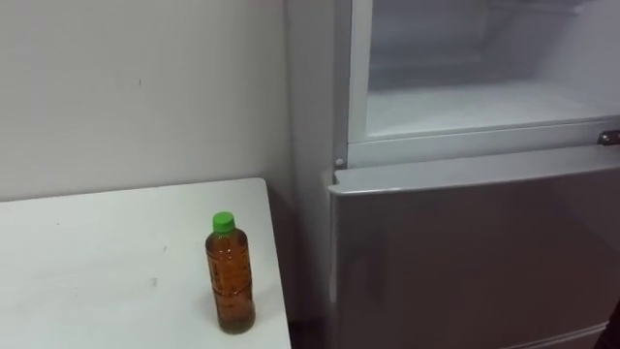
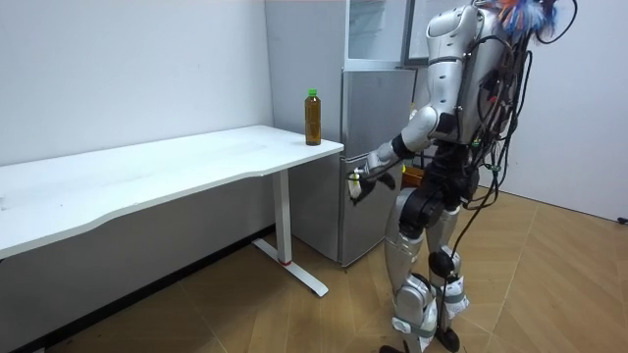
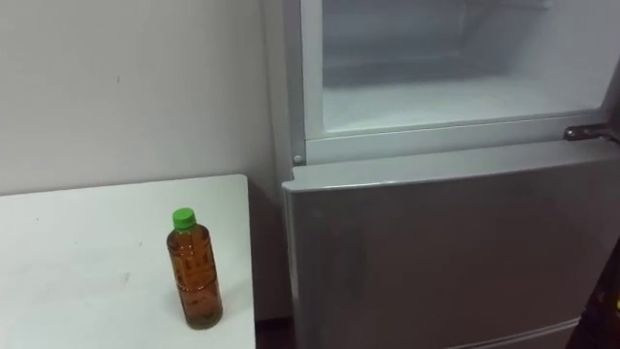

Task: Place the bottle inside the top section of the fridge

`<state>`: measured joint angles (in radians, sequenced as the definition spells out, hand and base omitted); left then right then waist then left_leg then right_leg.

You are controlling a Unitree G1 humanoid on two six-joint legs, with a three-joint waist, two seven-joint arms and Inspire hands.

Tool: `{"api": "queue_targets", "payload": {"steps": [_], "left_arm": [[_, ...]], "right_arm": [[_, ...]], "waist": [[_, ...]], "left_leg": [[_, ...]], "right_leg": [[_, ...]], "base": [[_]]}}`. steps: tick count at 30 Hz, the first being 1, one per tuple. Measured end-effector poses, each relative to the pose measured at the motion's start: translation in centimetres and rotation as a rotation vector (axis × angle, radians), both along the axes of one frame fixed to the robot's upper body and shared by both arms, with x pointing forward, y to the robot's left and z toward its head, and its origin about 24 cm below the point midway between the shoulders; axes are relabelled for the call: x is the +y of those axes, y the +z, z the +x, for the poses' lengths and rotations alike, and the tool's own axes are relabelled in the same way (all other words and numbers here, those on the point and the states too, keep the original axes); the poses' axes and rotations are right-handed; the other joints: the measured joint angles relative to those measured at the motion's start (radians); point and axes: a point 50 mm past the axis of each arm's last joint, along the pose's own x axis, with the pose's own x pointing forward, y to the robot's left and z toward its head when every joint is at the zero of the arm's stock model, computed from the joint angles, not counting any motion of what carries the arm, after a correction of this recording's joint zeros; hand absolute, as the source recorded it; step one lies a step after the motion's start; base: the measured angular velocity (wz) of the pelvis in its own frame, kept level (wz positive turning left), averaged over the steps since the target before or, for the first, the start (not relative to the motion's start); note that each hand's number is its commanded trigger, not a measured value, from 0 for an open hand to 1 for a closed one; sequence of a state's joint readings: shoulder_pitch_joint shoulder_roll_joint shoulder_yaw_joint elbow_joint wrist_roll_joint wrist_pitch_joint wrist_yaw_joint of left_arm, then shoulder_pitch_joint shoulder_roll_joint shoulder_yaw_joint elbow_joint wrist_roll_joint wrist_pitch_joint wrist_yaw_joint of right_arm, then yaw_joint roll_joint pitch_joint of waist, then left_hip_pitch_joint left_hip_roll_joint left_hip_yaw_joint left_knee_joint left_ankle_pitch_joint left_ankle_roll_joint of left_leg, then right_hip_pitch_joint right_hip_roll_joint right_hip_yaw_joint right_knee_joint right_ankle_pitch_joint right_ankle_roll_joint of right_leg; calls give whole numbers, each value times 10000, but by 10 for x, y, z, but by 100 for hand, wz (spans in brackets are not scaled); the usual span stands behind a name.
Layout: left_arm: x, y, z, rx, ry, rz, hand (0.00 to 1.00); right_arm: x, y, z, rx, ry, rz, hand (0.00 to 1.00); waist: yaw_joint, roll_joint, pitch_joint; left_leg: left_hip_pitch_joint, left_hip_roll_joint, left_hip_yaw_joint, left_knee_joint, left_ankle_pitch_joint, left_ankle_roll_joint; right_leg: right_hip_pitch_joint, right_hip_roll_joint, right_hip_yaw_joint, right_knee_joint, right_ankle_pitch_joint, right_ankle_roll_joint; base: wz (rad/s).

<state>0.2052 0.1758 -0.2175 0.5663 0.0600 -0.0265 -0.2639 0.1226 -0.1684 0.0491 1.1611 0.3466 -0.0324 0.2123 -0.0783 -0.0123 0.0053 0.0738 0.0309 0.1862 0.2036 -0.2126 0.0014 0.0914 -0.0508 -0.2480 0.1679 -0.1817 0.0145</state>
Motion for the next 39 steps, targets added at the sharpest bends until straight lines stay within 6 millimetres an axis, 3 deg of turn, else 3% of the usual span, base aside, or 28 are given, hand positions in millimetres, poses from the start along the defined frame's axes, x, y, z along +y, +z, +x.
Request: {"api": "queue_targets", "payload": {"steps": [5,11,16,20,39], "left_arm": [[24,-25,-34,1428,1440,1035,0],[50,-35,-65,2165,3328,1699,0],[56,-43,-90,2855,4953,2018,0],[56,-44,-93,2985,5361,2220,0],[57,-45,-91,3061,5433,2710,0]], "right_arm": [[2,-1,-2,58,-108,-90,0],[1,-1,-8,32,-187,-223,0],[1,-2,-15,257,-394,-400,0],[3,-3,-18,331,-491,-403,0],[2,-3,-15,453,-205,-539,0]], "waist": [[90,1,-4],[329,0,-34],[434,10,-84],[577,-16,-74],[589,-11,-89]], "left_leg": [[90,-23,10,-47,-3,3],[94,-21,-7,-135,-5,0],[110,-53,-76,-160,-4,2],[249,-62,-81,-216,-6,2],[61,-91,-312,-159,-5,1]], "right_leg": [[61,-21,-9,-1,-47,22],[90,-12,-28,16,-55,13],[168,-27,-82,5,-56,22],[285,-29,-61,-20,-76,46],[236,-57,-305,-19,-133,54]], "base": [[2],[0],[4],[0],[3]]}}
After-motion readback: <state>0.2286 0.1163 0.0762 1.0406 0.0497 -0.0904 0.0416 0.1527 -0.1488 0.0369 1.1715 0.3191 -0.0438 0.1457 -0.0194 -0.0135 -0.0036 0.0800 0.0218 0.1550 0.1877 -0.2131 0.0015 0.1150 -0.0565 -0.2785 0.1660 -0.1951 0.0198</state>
